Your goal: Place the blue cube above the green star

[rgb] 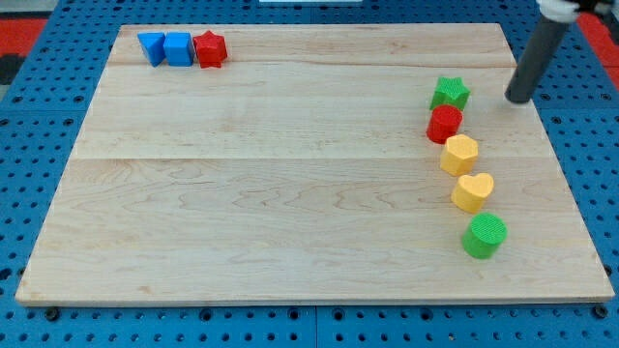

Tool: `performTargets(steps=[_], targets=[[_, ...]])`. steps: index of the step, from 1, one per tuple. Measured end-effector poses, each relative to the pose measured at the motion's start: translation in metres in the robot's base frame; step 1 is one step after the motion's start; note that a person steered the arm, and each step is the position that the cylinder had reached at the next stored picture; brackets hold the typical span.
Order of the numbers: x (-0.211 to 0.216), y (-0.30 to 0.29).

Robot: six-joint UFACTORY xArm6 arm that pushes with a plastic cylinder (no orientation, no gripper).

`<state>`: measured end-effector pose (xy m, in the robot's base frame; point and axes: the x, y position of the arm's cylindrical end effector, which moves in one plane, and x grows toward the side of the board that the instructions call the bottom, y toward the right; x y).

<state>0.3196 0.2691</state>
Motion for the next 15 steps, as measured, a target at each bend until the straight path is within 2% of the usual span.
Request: performTargets(steps=[1, 2, 4, 5, 6, 7, 8, 9, 10, 11, 12, 13, 14, 15], targets=[[-0.042, -0.034], [-0.051, -0.122], [0.003, -0.378], [-0.005, -0.533], [-0.028, -0.574], [-0.041, -0.532], [-0.071, -0.556], [-0.082, -0.553], [-0.081, -0.544], [-0.081, -0.572], [-0.080, -0.574], [-0.079, -0.538], [-0.064, -0.474], [-0.060, -0.443]])
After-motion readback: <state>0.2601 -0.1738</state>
